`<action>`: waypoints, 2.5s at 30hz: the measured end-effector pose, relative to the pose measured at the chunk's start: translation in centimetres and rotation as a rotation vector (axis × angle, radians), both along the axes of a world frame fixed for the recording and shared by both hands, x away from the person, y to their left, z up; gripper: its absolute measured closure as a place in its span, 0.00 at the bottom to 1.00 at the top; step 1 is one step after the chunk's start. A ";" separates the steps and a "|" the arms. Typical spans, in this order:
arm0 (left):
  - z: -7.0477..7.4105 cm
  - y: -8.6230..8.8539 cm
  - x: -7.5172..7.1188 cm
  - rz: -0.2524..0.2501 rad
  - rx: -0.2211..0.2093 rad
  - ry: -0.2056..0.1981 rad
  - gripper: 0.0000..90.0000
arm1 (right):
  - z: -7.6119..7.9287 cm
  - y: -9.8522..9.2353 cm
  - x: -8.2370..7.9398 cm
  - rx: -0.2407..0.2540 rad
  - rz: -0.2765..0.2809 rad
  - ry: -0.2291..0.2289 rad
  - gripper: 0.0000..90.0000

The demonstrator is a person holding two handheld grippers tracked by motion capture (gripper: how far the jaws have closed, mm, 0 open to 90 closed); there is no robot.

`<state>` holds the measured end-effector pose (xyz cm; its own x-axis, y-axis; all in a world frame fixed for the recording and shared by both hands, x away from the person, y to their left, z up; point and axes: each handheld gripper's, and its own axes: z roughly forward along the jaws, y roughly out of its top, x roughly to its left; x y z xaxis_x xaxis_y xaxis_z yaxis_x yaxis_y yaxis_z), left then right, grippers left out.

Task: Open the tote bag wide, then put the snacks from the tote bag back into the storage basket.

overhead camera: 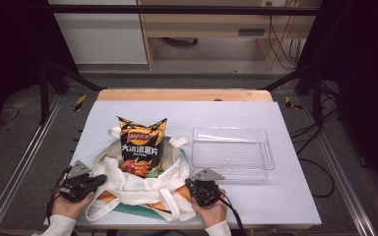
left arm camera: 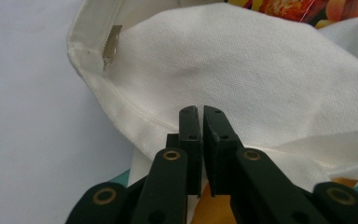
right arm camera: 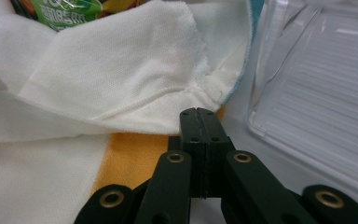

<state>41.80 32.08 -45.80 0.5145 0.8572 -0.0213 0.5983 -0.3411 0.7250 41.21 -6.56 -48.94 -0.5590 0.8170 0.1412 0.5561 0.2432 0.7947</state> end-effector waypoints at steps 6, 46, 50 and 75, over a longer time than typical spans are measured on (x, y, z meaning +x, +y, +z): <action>1.3 0.3 -0.3 0.009 -0.055 -0.080 0.83 | 1.3 -0.5 -0.1 0.039 -0.005 -0.050 0.97; 9.5 -4.7 4.5 -0.007 -0.201 -0.298 0.48 | 11.2 1.1 4.4 0.137 -0.013 -0.241 0.39; 9.7 -4.9 5.0 -0.001 -0.210 -0.300 0.46 | 11.4 1.6 4.9 0.133 -0.009 -0.239 0.39; 8.4 -7.2 9.4 -0.027 -0.168 -0.238 0.34 | 10.3 4.6 8.0 0.126 -0.020 -0.165 0.35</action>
